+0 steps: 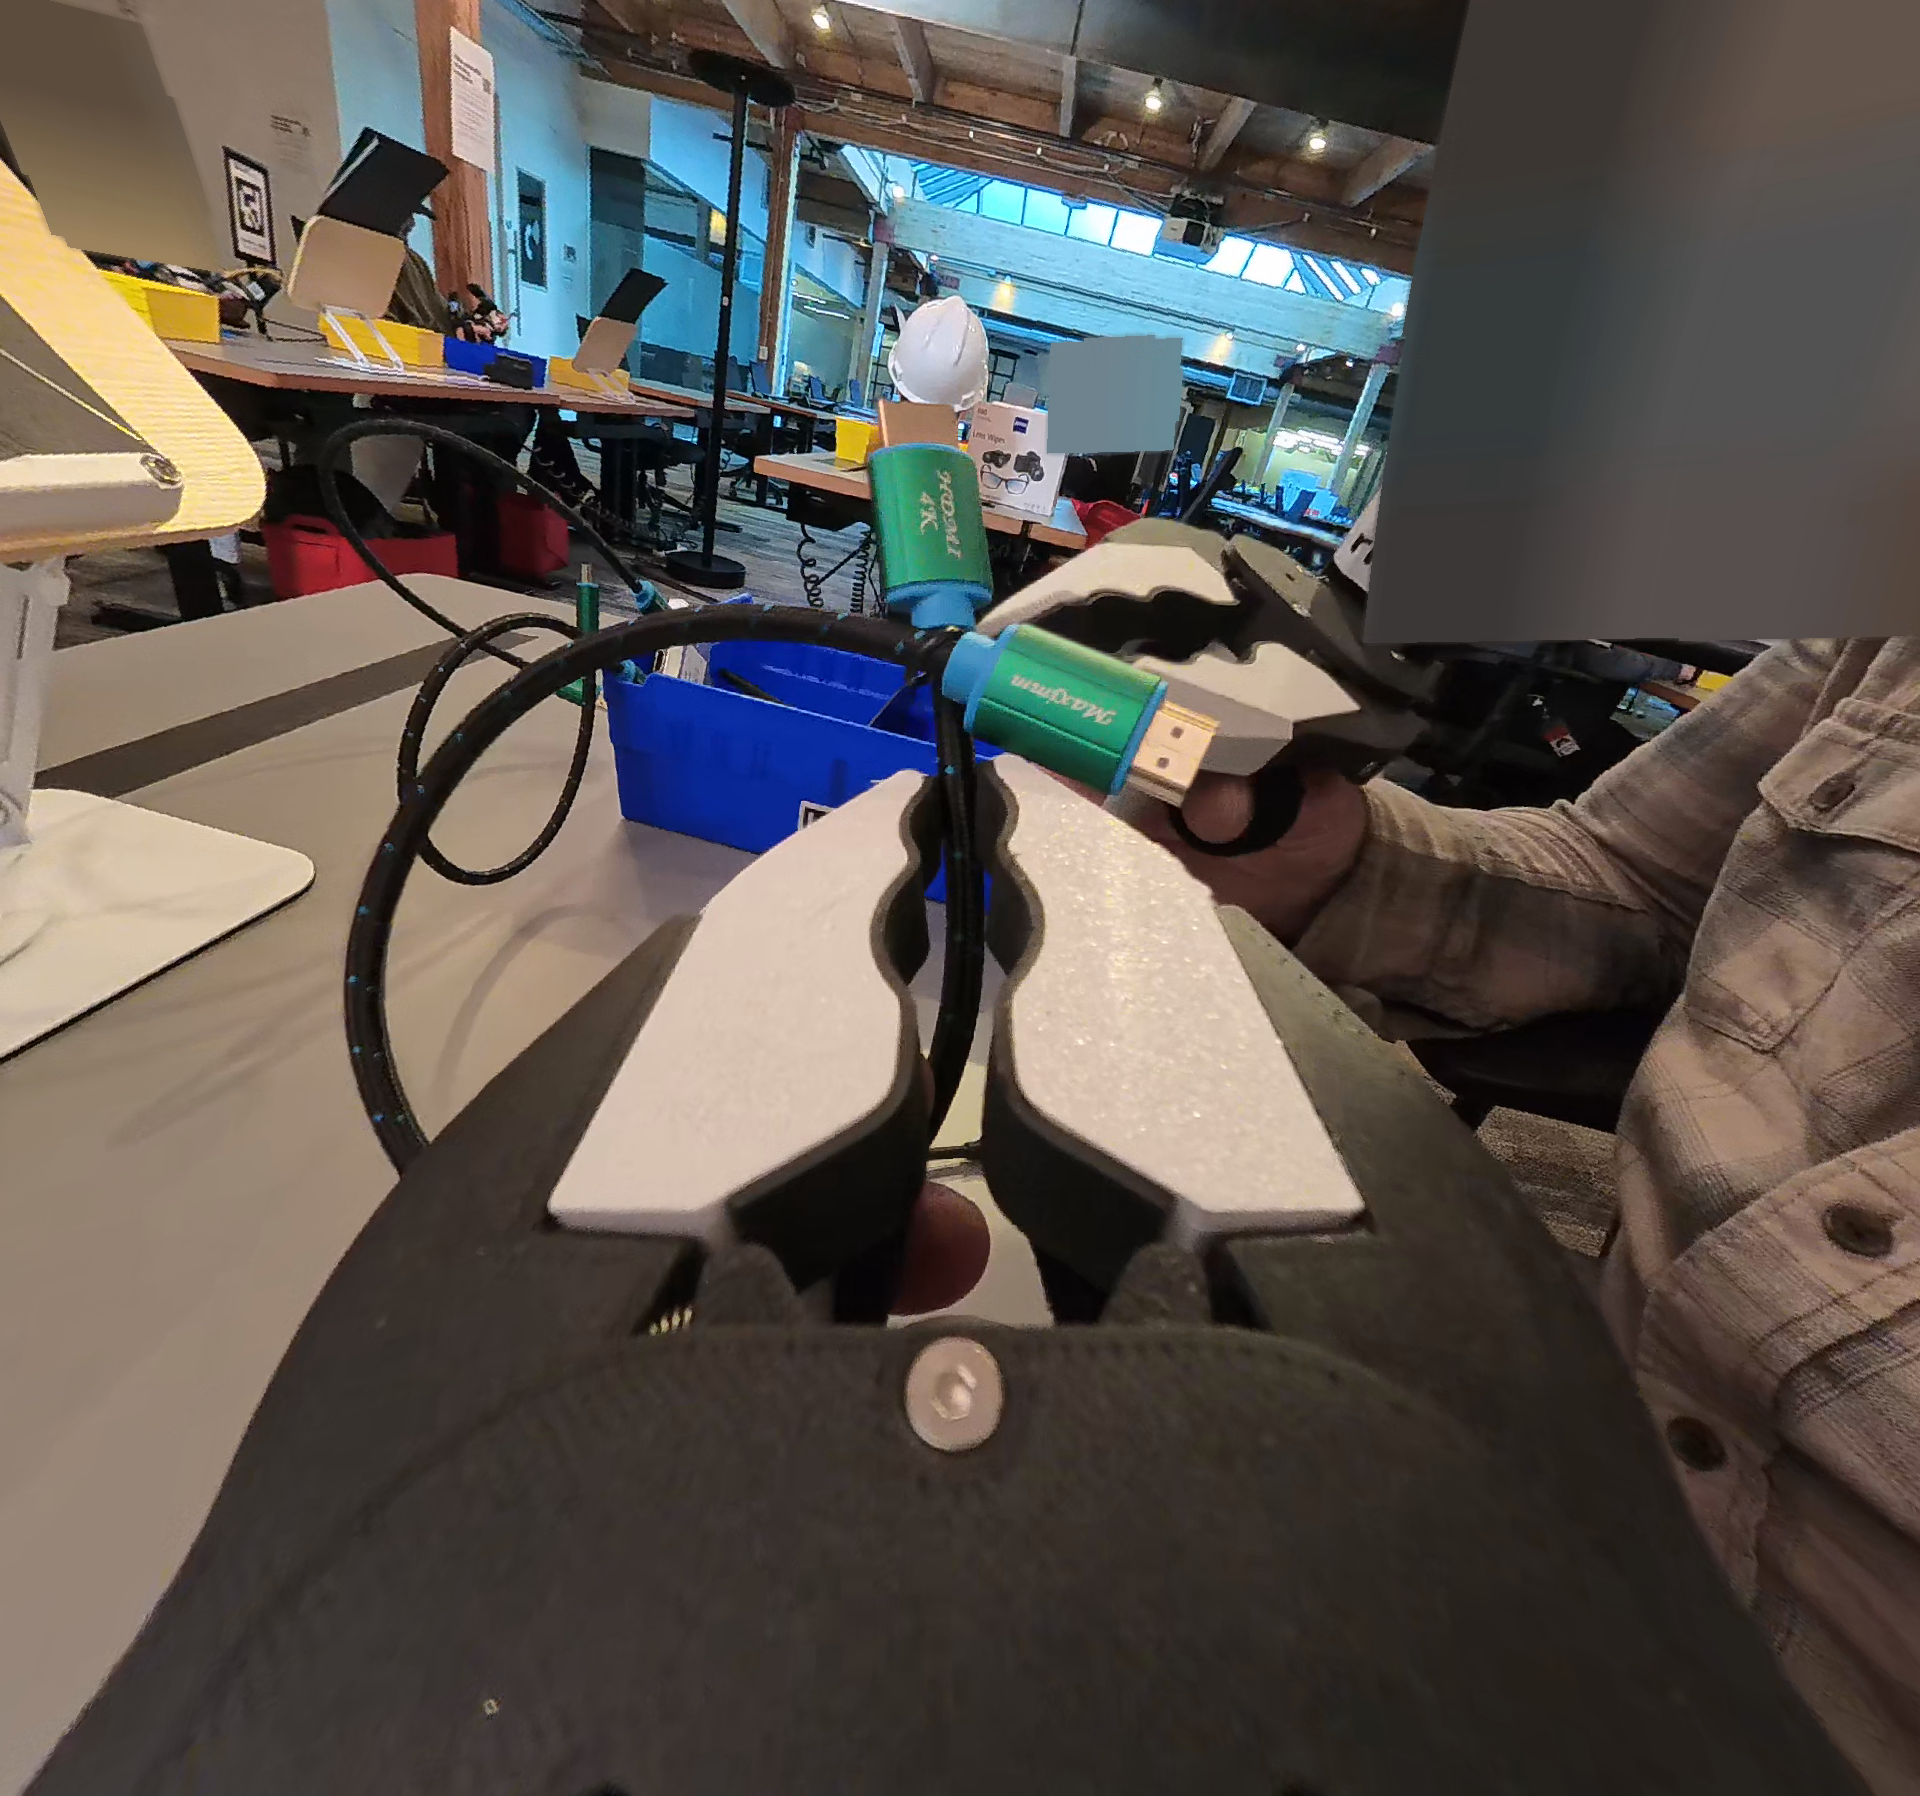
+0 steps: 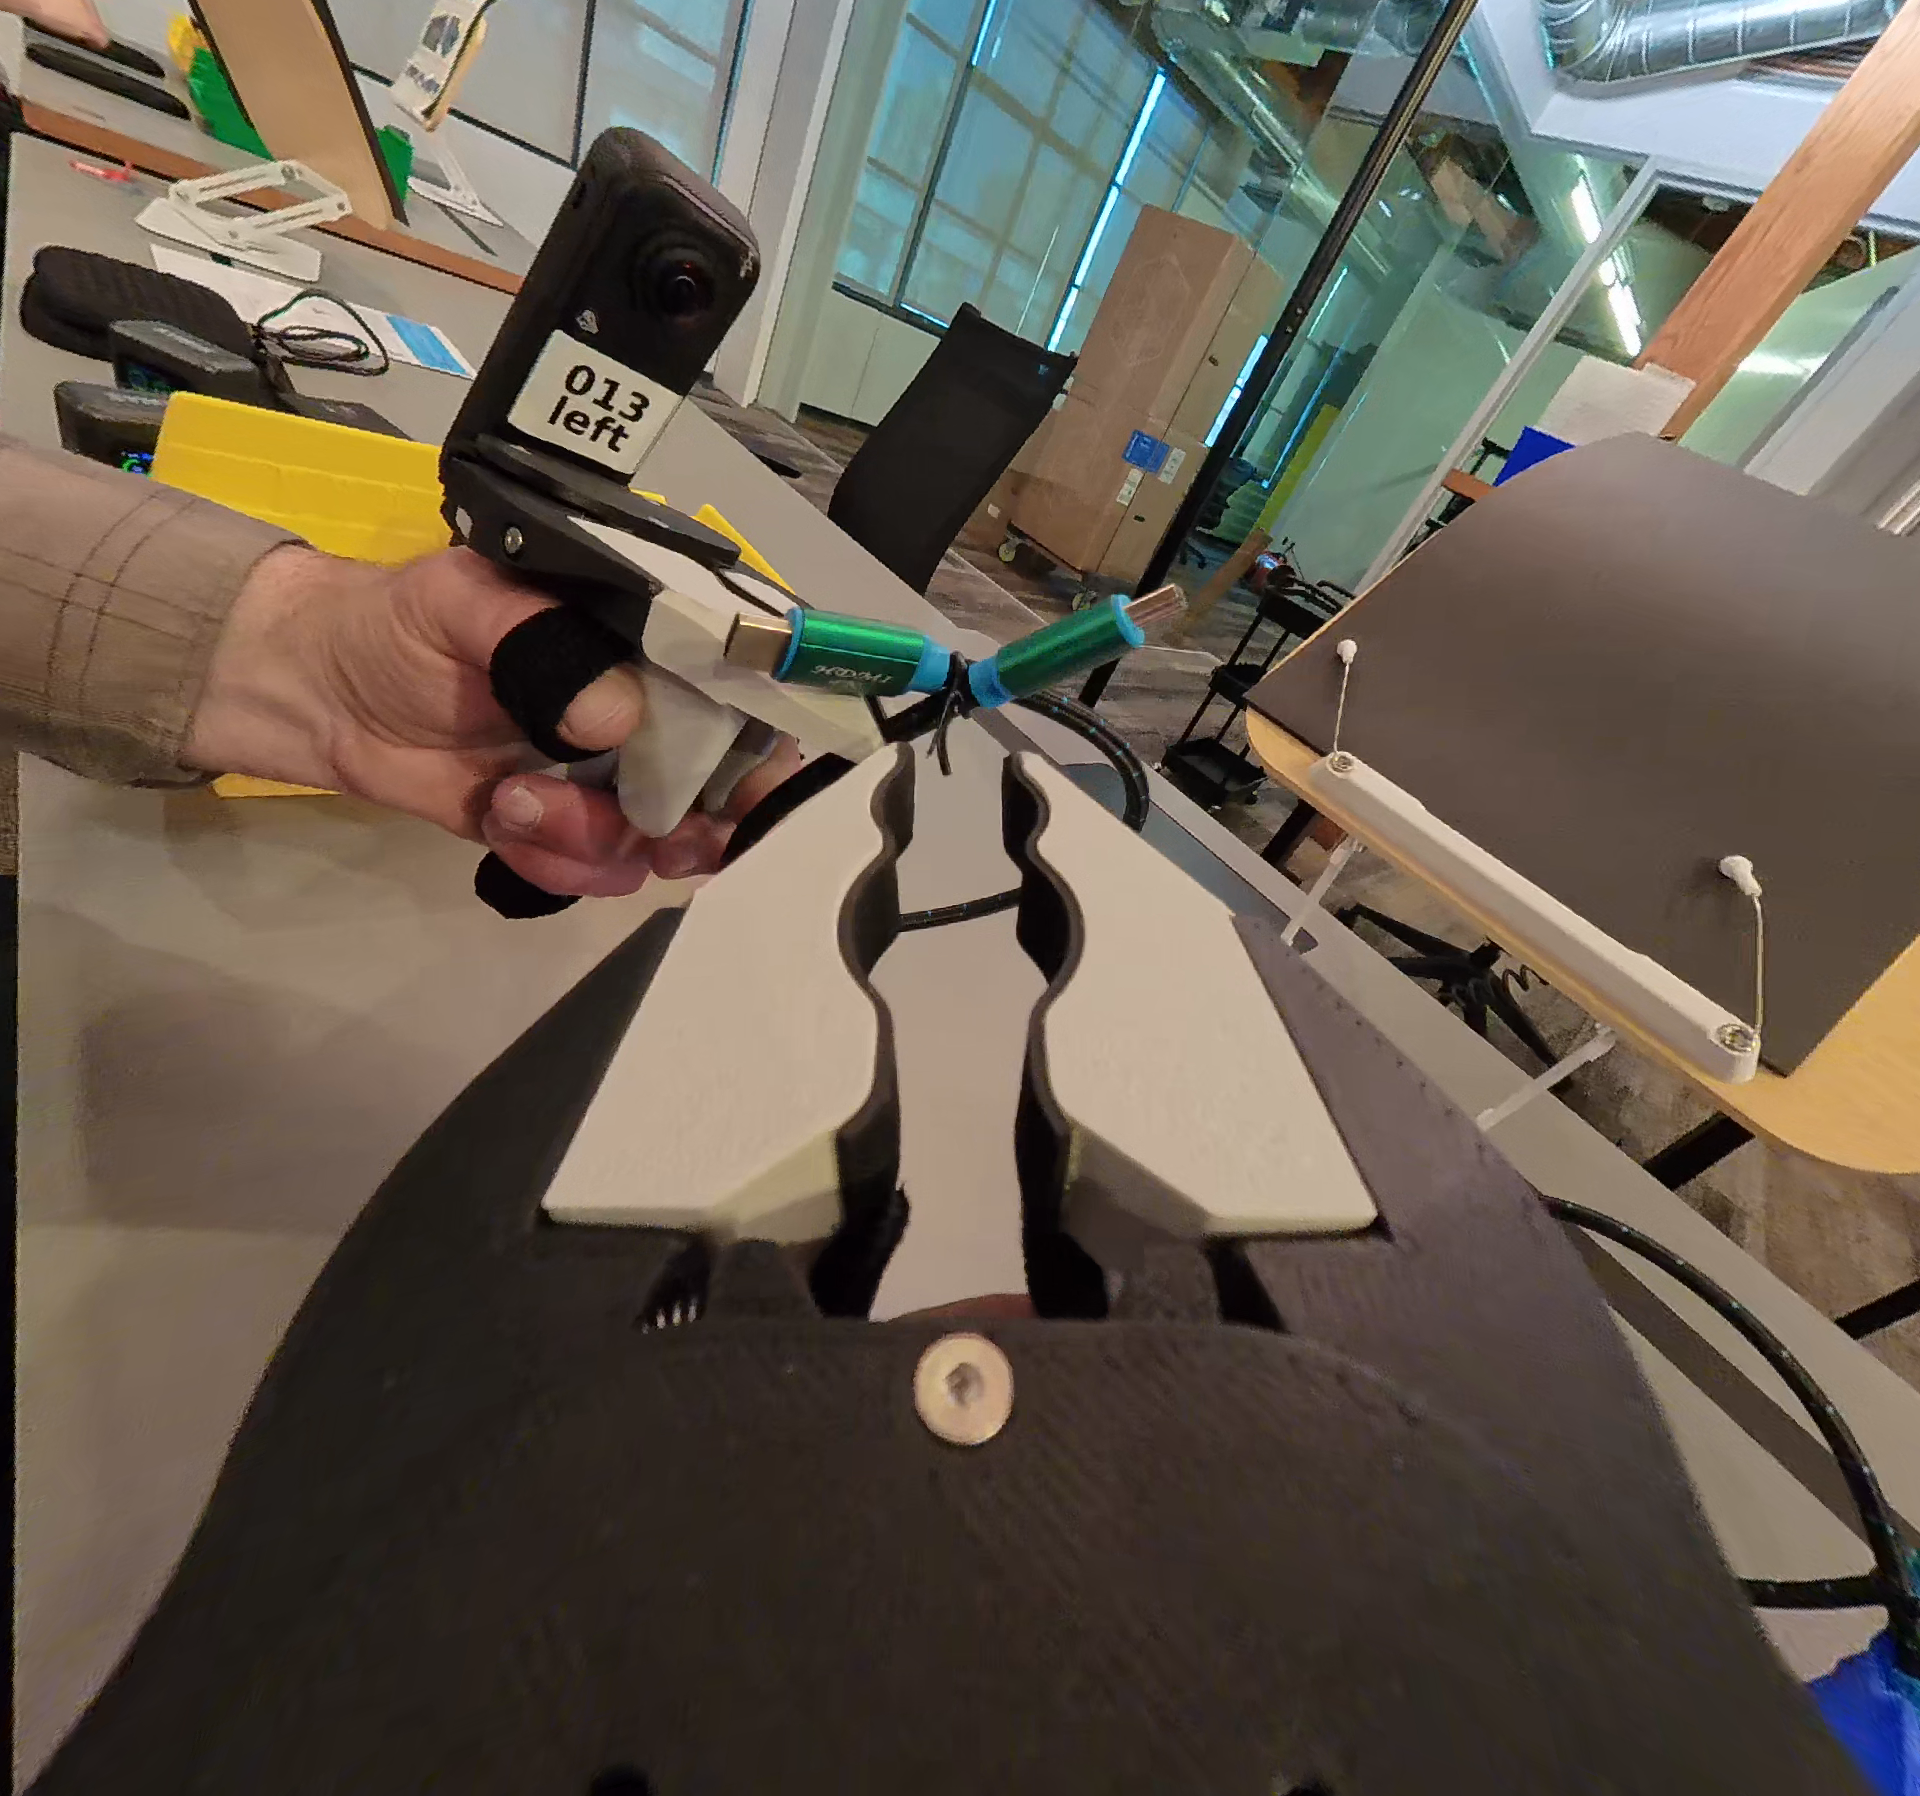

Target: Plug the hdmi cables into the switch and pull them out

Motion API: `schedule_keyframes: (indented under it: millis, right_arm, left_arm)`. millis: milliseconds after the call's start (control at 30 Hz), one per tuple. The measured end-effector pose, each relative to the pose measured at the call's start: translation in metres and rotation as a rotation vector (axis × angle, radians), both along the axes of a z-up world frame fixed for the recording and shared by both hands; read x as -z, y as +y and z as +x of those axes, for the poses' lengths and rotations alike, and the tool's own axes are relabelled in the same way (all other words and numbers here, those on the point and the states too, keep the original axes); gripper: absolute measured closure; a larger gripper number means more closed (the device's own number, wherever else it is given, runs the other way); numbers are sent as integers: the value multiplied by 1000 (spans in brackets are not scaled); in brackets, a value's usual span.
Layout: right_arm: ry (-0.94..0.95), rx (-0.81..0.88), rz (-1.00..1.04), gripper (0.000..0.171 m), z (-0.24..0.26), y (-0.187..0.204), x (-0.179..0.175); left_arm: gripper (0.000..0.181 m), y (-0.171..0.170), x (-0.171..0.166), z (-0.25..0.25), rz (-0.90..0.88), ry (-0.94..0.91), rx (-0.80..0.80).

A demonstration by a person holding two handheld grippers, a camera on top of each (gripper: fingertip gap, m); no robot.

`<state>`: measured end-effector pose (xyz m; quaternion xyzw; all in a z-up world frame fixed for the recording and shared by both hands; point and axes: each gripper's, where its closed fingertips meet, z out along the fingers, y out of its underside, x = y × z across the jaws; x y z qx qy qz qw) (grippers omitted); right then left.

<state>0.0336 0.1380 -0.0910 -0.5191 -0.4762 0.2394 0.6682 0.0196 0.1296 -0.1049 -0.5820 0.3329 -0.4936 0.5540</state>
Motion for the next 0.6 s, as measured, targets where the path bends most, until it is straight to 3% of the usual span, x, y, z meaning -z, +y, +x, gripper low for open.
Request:
schedule_keyframes:
  millis: [233,600]
  right_arm:
    - [-19,13,34,171,-1,0,0]
    - [-34,20,70,171,0,-2,0]
  left_arm:
    - [176,-1,1,1,1,2,11]
    - [176,-3,0,1,16,19,17]
